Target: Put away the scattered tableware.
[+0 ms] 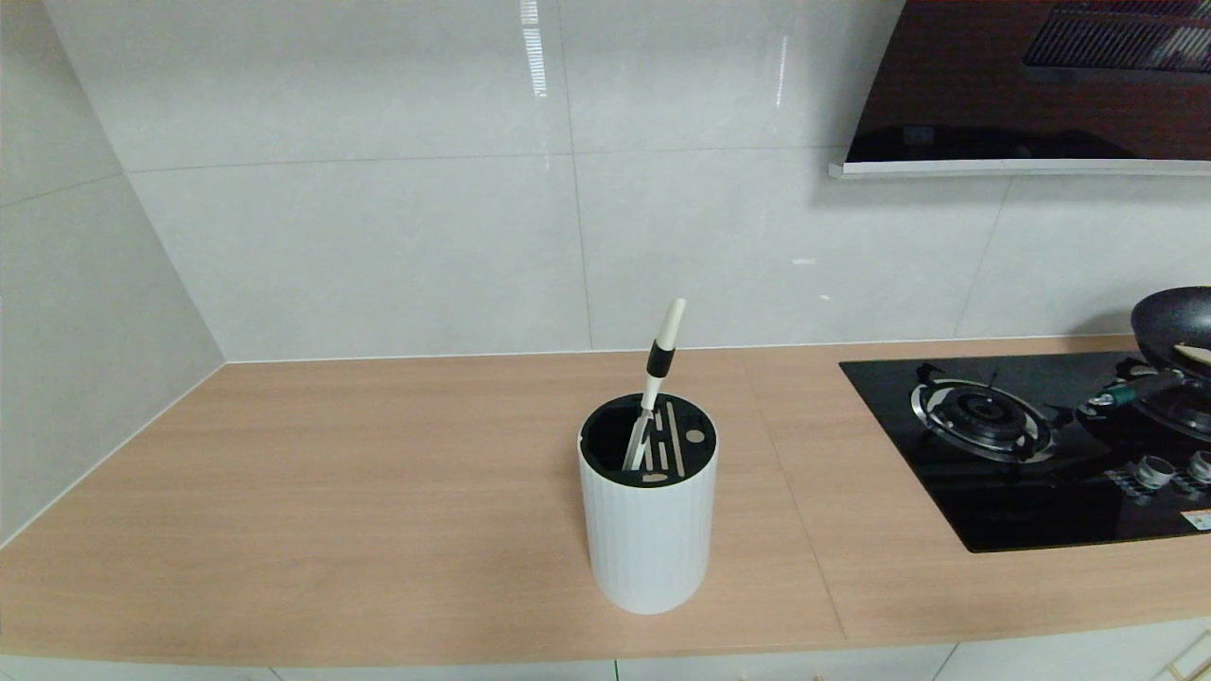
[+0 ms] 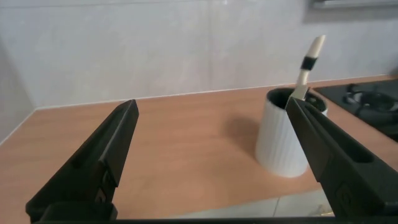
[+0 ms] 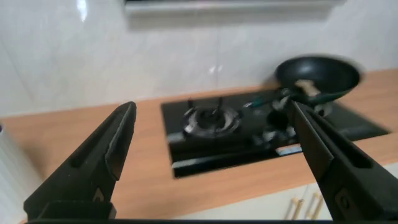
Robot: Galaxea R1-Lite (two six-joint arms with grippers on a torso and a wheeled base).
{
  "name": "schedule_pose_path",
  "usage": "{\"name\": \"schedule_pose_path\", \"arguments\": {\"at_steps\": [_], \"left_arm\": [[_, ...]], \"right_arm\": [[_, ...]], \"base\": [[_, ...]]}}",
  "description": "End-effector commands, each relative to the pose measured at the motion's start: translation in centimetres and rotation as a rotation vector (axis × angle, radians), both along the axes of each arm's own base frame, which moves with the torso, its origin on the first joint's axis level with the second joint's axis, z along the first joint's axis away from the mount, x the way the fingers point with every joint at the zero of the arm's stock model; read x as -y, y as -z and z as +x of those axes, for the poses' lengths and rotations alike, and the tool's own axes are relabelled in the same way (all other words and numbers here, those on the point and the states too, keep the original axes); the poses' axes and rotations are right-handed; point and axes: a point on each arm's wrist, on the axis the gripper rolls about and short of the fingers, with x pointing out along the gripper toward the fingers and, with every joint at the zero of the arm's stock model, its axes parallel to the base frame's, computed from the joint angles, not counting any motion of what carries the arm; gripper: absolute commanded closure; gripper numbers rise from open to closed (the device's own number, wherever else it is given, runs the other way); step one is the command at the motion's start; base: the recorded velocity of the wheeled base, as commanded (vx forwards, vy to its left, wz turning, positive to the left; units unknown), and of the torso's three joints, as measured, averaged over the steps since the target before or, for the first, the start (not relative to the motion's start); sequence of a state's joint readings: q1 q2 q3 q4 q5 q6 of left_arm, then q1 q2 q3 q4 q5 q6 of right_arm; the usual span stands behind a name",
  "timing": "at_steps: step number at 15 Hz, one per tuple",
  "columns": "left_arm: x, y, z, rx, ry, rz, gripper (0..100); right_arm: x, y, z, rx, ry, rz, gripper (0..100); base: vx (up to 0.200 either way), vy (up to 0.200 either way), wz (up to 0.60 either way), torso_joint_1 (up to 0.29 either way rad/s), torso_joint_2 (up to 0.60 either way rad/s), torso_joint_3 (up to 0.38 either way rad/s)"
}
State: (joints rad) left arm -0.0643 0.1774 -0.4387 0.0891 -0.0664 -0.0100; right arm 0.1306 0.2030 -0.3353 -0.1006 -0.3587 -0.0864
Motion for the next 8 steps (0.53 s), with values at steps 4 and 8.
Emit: {"name": "schedule_pose_path", "arguments": {"at_steps": [4, 8], "left_arm": [[0.2, 3.1, -2.1, 0.043, -0.08, -0.012, 0], [0.1, 7.9, 1.1, -0.042, -0.118, -0.033, 0]], "right_arm": [[-0.1, 3.7, -0.2, -0.025, 0.031, -0.008, 0], [-0.5, 9.1, 0.6, -0.096, 0.089, -0.05, 0]], "base": [[0.0, 0.0, 0.0, 0.0, 0.0, 0.0], [0.0, 0.0, 0.0, 0.0, 0.0, 0.0]]}}
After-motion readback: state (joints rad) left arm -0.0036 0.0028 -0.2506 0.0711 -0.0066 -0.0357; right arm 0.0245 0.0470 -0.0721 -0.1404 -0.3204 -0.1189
